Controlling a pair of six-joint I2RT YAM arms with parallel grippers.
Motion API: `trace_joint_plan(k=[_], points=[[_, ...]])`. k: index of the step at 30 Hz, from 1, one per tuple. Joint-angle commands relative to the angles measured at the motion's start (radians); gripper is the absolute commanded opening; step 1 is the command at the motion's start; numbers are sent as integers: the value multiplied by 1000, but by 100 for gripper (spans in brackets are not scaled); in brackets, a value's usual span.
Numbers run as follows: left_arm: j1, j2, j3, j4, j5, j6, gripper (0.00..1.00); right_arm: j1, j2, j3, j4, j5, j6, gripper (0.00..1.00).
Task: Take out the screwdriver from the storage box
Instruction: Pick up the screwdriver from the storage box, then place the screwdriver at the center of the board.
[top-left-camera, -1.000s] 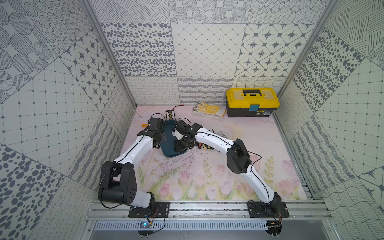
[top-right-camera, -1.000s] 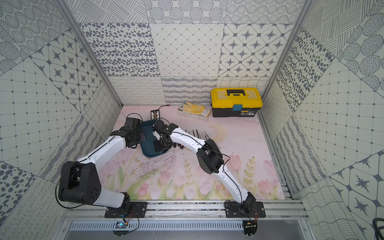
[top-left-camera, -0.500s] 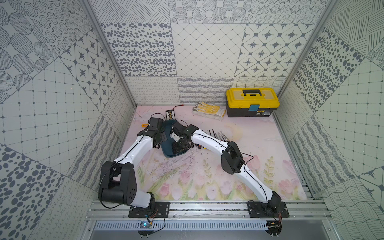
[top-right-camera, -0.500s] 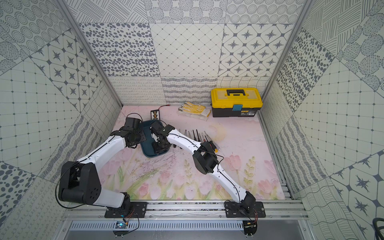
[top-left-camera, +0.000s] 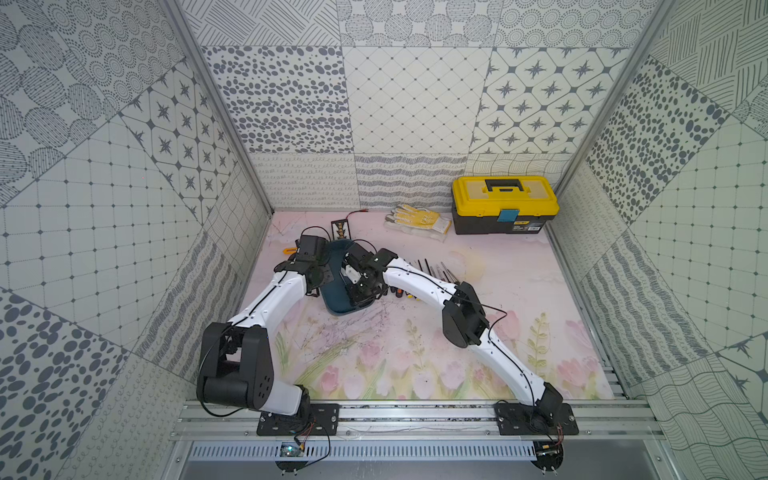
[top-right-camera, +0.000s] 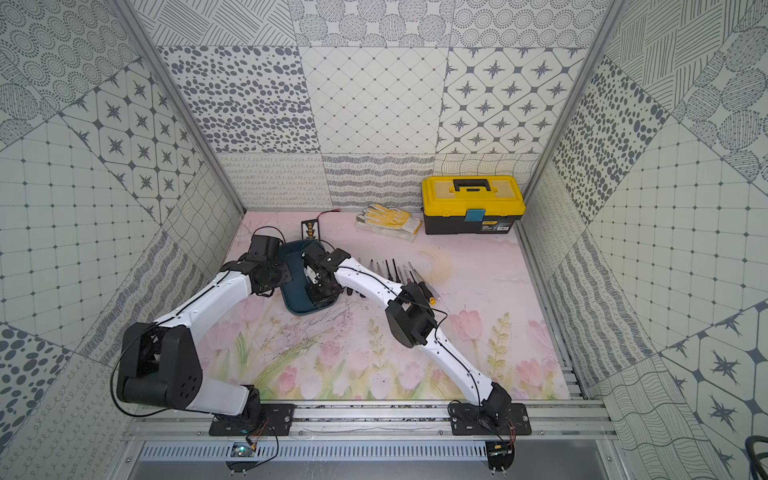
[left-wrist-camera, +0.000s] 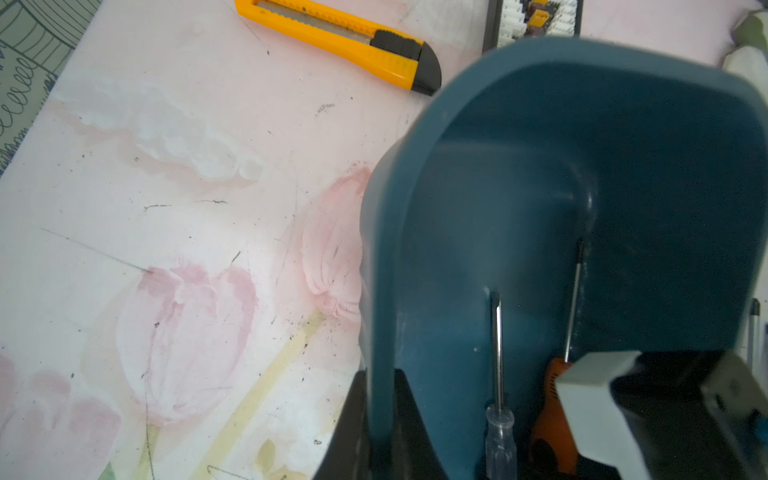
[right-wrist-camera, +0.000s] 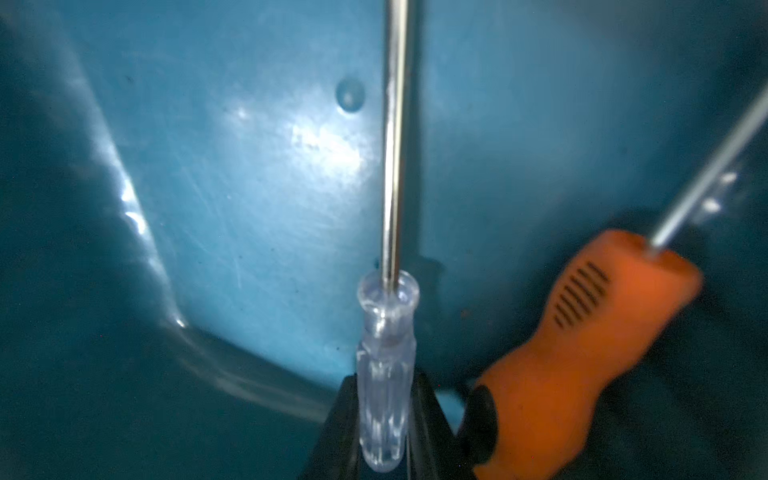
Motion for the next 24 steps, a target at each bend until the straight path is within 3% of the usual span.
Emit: trace_joint_plan(k=[1, 24], points=[[2, 1, 0, 48, 3, -4, 0, 6, -28, -45, 28, 22, -21, 0], [2, 7, 3, 41, -6, -6, 0, -5, -414, -473, 462, 42, -3, 0]])
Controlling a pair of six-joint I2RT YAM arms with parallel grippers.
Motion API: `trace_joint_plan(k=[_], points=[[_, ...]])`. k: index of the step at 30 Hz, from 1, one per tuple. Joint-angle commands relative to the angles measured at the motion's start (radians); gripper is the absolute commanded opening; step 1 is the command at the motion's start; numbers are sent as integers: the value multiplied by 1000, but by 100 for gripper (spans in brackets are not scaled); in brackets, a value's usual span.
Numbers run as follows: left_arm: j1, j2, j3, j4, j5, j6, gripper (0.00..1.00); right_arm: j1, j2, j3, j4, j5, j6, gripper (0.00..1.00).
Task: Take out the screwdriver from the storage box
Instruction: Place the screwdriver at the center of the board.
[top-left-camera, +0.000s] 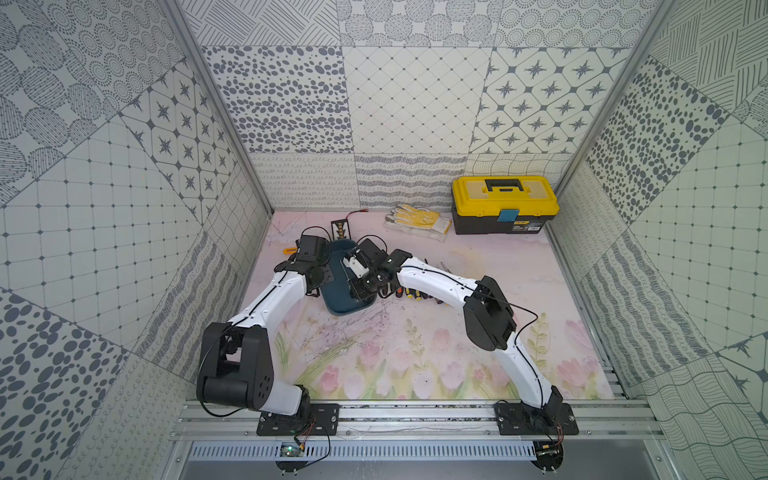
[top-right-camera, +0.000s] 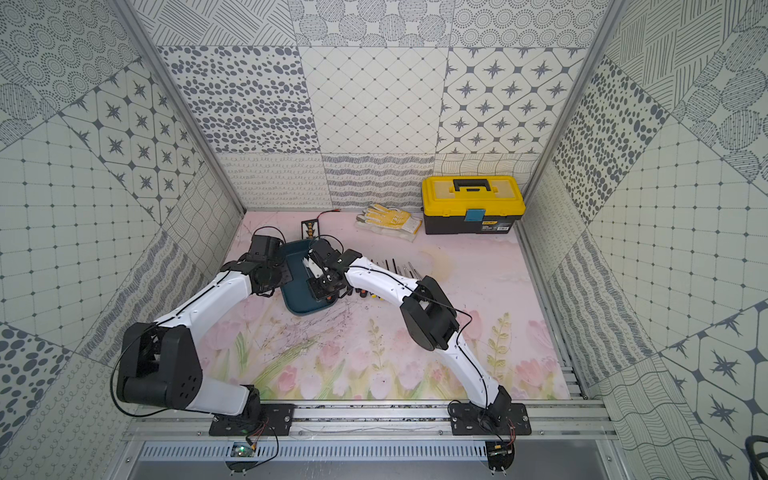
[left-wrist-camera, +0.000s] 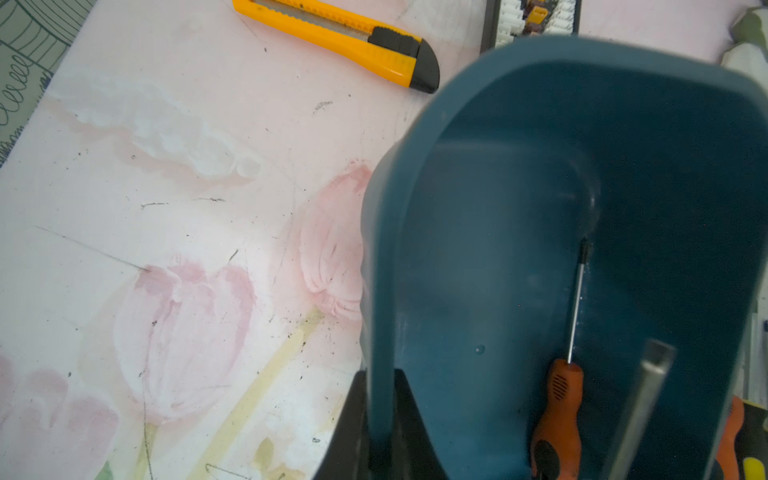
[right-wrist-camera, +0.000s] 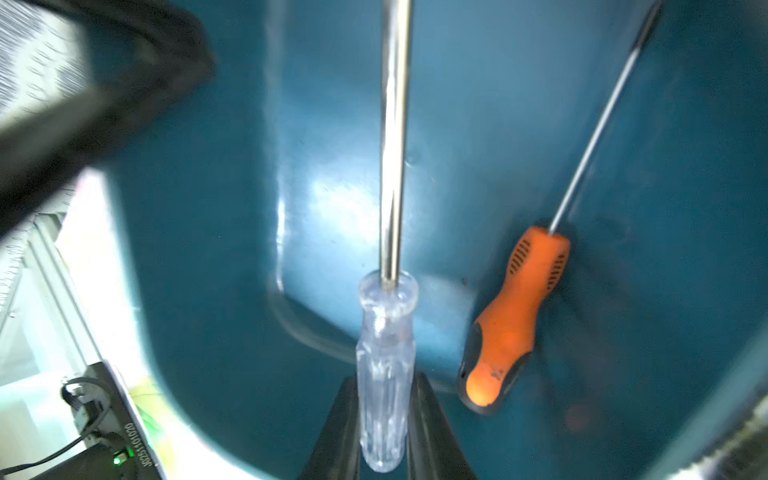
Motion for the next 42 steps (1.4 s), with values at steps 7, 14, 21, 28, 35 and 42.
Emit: trace_joint_plan(k=[7, 14, 21, 28, 35, 42], points=[[3, 6, 1, 42, -5, -7, 0, -11, -182, -119, 197, 46, -34, 0], [3, 5, 4, 39, -13, -7, 0, -38, -267, -231, 283, 110, -4, 0], [2, 7, 4, 37, -21, -8, 0, -85, -287, -281, 283, 185, 60, 0], [3, -1, 18, 18, -36, -2, 0, -125, -240, -244, 202, 200, 143, 0], [3, -12, 18, 16, -50, 7, 0, -125, -100, -52, 3, 196, 146, 0], [3, -14, 18, 16, -58, 5, 0, -113, 100, 251, -276, 227, 147, 0]])
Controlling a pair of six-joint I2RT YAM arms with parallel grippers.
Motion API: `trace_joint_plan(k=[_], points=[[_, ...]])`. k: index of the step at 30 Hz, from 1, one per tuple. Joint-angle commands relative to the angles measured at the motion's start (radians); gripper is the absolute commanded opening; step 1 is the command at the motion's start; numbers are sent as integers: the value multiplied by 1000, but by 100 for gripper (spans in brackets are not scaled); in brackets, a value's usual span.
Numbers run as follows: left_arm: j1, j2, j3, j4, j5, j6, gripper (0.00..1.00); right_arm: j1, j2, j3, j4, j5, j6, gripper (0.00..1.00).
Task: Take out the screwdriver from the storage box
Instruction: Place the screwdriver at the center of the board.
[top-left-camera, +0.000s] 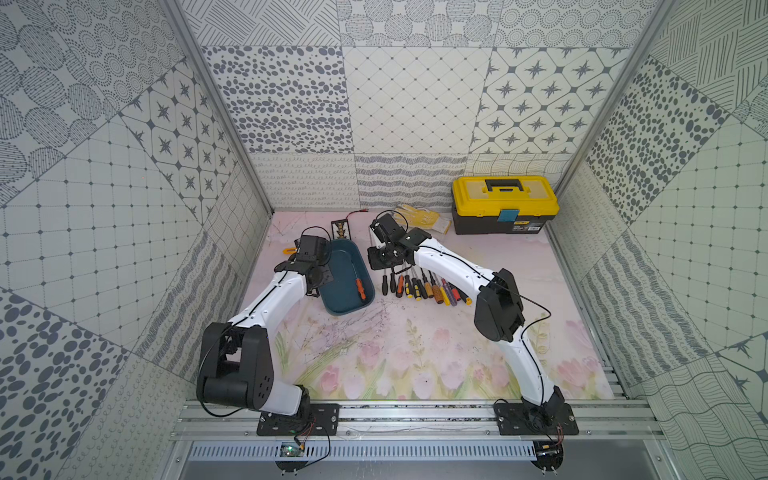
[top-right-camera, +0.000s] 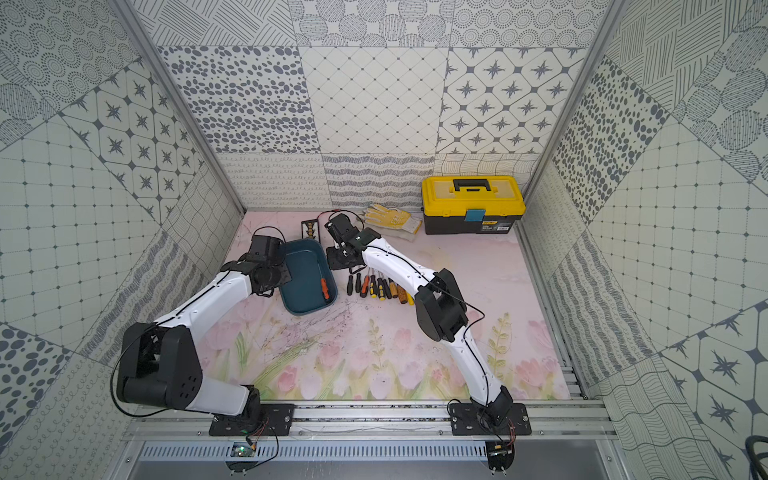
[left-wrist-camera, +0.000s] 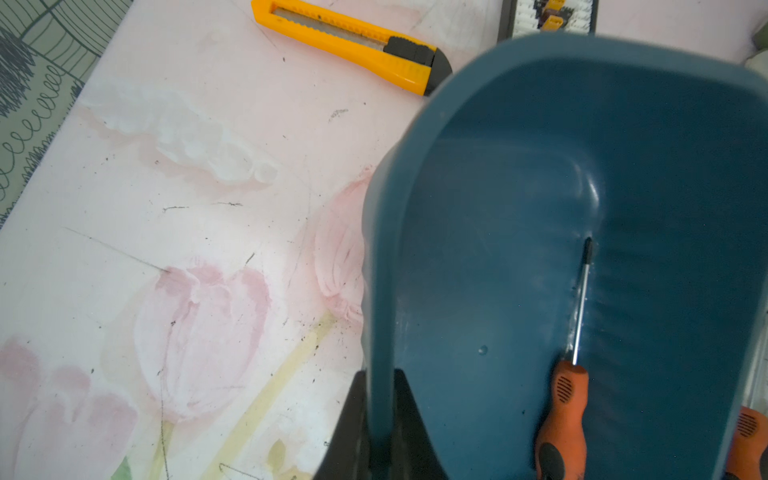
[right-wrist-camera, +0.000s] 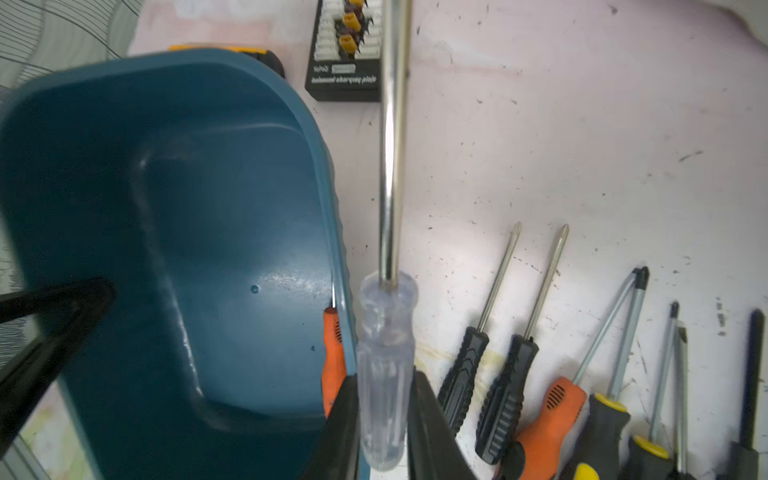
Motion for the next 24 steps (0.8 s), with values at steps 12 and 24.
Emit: trace_joint_plan(k=[12, 24], points=[[15, -42, 21, -9, -56, 28, 0, 12, 131, 112, -155, -1, 36, 0], [21, -36, 23, -6, -38, 23, 0, 14, 201, 113, -158, -32, 55, 0]])
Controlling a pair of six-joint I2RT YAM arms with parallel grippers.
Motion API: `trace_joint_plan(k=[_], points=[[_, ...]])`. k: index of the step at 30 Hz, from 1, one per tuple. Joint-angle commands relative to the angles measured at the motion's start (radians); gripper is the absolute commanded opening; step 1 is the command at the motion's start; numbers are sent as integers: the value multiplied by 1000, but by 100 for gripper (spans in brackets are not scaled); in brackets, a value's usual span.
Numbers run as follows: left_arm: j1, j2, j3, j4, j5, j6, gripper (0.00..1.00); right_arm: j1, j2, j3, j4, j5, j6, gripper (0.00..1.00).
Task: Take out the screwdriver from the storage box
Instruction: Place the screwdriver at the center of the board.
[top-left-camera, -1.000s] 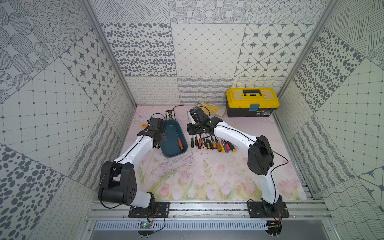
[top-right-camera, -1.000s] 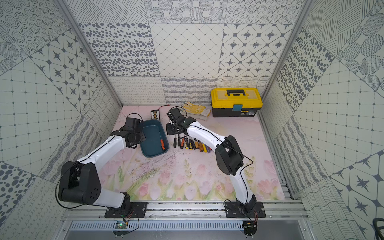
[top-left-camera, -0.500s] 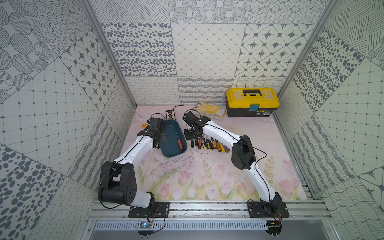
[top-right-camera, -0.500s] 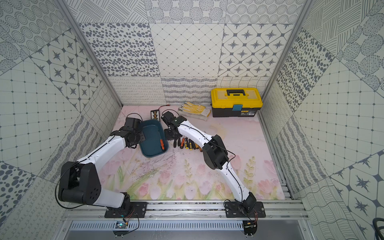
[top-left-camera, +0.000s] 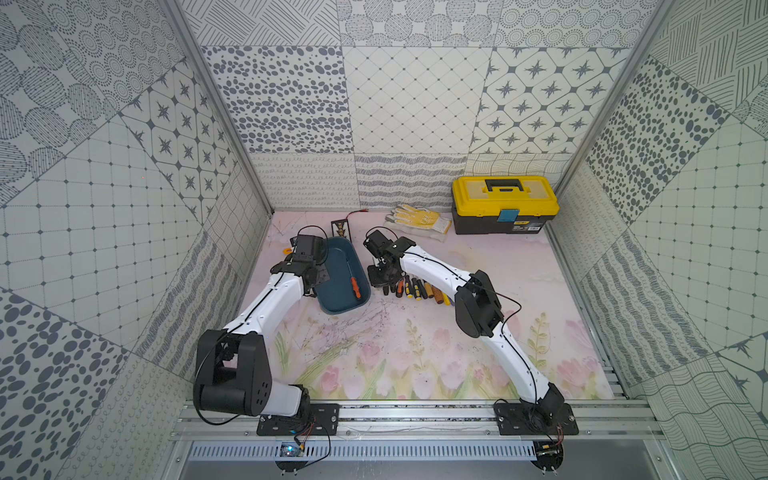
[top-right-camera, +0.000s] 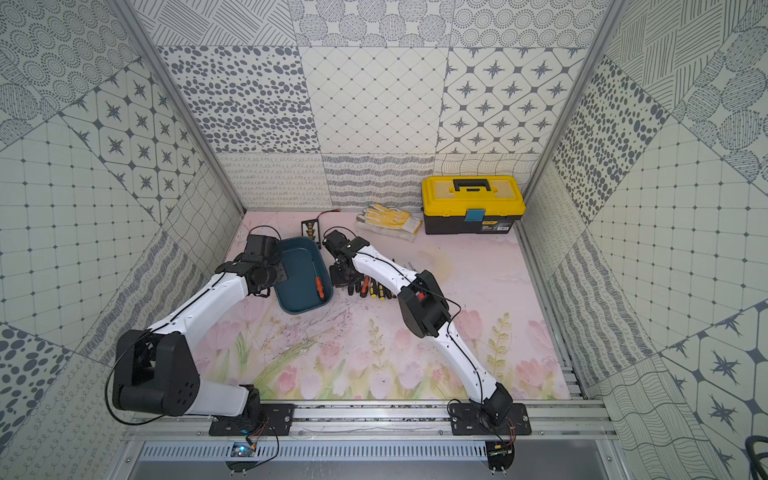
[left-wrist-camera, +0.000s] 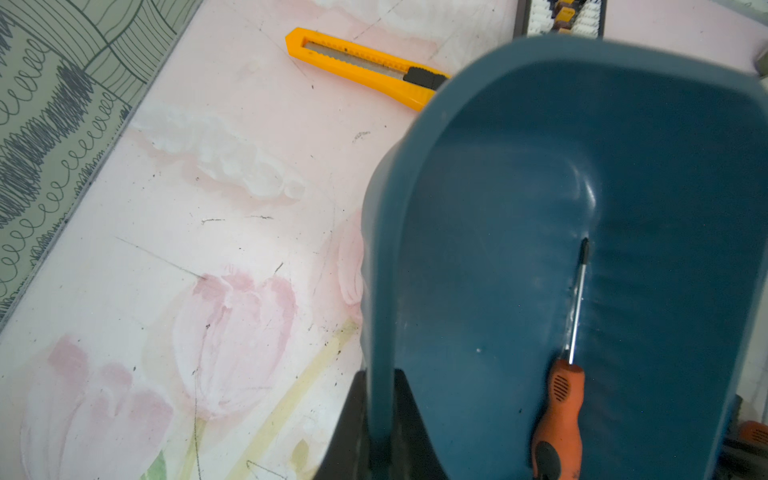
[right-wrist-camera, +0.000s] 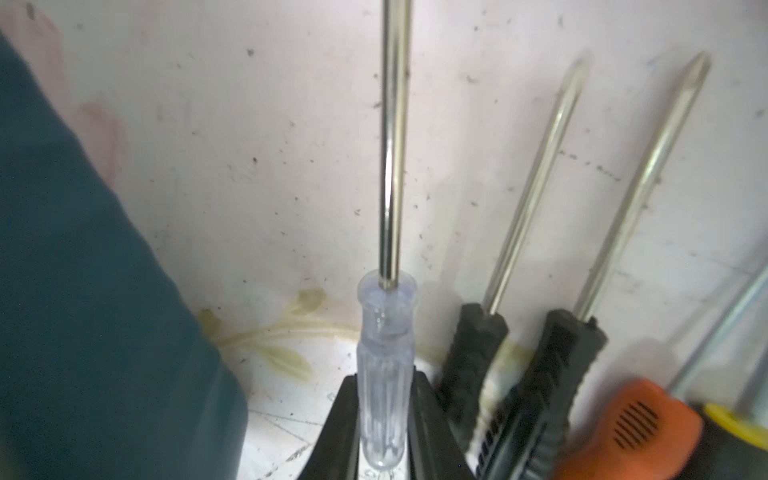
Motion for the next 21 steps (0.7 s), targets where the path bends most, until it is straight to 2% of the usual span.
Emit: trace_joint_plan(k=[1, 12, 17, 21], points=[[8, -2, 25, 3, 2, 4, 0, 7, 21, 21, -1, 5, 16, 0], [8, -1, 22, 8, 11, -2, 0, -7, 11, 17, -47, 45, 8, 0], [8, -3, 21, 5, 13, -3, 0, -7, 21, 22, -47, 3, 9, 12], [8, -4, 22, 7, 13, 0, 0, -7, 13, 24, -47, 0, 11, 14]])
